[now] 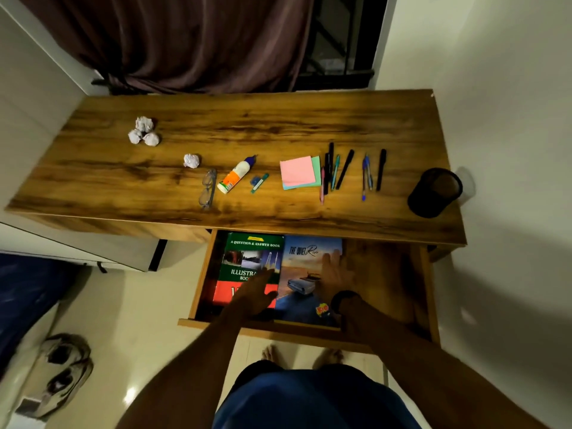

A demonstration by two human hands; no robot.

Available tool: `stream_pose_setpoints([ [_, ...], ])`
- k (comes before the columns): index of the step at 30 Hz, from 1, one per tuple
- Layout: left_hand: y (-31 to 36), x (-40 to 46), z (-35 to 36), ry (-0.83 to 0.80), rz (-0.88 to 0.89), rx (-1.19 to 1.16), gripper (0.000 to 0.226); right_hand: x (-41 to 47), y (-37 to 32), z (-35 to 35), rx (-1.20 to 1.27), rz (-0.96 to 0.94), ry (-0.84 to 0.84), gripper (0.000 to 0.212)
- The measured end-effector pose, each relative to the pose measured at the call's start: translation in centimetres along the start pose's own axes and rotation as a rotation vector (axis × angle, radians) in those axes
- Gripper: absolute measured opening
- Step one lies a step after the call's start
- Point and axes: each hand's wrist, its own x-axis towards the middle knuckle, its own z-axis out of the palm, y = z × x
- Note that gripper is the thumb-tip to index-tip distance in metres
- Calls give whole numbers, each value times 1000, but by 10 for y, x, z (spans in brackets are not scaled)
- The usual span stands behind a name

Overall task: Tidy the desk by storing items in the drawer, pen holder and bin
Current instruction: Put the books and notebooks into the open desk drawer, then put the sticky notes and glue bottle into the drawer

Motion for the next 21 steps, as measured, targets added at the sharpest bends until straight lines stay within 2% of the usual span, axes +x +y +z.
stream_pose_setpoints([
  [4, 24, 11, -29, 318, 75, 47, 67, 9, -15, -5, 135, -272, 72, 59],
  [7, 36, 19, -53, 427, 115, 107, 80, 15, -26, -20, 226, -372, 246, 63],
  [9, 36, 30, -68, 400, 138, 152, 85, 26, -32, -36, 222, -344, 294, 61],
  [13, 19, 54, -84, 253, 104, 245, 86, 49, -36, -61, 80, -241, 154, 81],
  [16, 6, 68, -90, 141, 77, 269, 85, 54, -37, -65, -2, -214, 71, 72],
  [21, -5, 89, -101, 54, 170, 316, 81, 79, -57, -95, 178, -104, 163, 60],
])
